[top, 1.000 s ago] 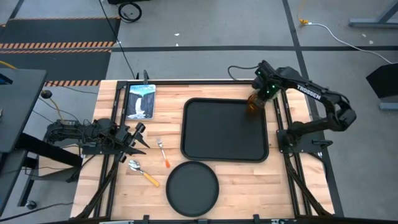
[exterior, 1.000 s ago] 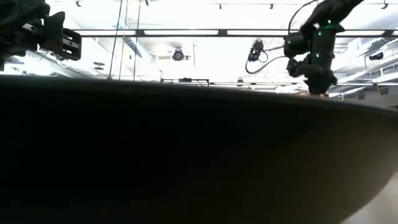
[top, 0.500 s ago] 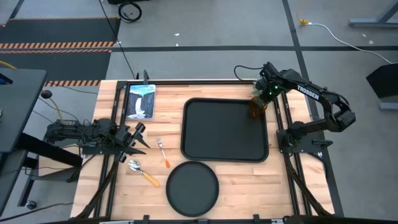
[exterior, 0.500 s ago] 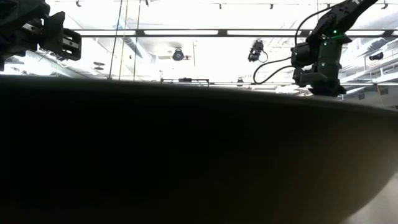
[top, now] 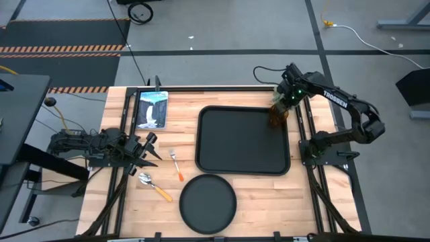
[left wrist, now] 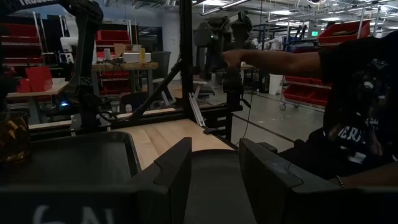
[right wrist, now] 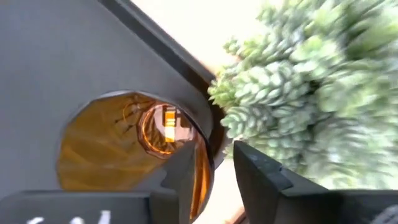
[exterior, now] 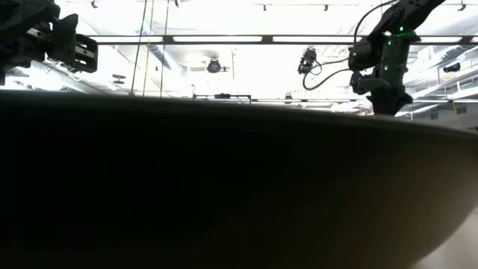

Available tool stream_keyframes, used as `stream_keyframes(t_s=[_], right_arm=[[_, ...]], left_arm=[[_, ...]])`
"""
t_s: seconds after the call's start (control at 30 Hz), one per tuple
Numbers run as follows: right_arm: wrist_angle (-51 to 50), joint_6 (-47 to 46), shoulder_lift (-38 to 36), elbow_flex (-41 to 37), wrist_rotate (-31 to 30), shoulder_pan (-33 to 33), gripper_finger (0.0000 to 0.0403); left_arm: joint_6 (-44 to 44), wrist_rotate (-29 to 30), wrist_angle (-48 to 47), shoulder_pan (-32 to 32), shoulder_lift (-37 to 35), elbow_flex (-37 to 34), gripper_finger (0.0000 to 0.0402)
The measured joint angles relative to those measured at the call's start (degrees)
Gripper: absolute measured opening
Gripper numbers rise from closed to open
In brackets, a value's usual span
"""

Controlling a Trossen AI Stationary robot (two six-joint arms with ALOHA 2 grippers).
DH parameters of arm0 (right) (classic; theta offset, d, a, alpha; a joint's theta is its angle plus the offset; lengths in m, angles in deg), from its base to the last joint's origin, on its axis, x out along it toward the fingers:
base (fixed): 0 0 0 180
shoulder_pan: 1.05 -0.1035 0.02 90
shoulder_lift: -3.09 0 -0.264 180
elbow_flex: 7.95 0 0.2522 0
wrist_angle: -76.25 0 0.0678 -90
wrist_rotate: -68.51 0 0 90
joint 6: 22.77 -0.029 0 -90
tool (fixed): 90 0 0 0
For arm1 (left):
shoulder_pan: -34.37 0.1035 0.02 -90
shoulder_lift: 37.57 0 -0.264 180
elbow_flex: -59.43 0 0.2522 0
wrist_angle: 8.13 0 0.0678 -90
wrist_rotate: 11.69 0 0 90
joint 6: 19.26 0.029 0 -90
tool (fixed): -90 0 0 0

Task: Pick and place plate/cup/fork/spoon on tray
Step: Put the black plate on the black tray

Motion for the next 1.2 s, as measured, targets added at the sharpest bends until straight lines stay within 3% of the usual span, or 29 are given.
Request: stream_keyframes(t_s=[0.37,0.67,0.87,1.07,1.2], right_arm=[[1.6,-1.3,-7.4,2.6,-0.4,-7.5,0.0159],[20.1,-7.1,-13.1,0.6,0.9,-20.3,0.0158],[32.9,-9.7,-12.5,-3.3,0.9,-28.8,0.0158],[33.9,-10.9,-10.8,-5.5,0.8,-36.1,0.0158],[35.6,-12.5,-10.9,-7.6,0.6,-41.0,0.0158]], left_arm=[[0.0,0.0,0.0,0.0,0.0,0.0,0.0142],[0.0,0.0,0.0,0.0,0.0,0.0,0.0142],[0.0,0.0,0.0,0.0,0.0,0.0,0.0142],[0.1,0.1,0.3,0.0,0.0,0.0,0.0142],[-0.4,3.1,2.8,0.1,0.0,0.0,0.0142]])
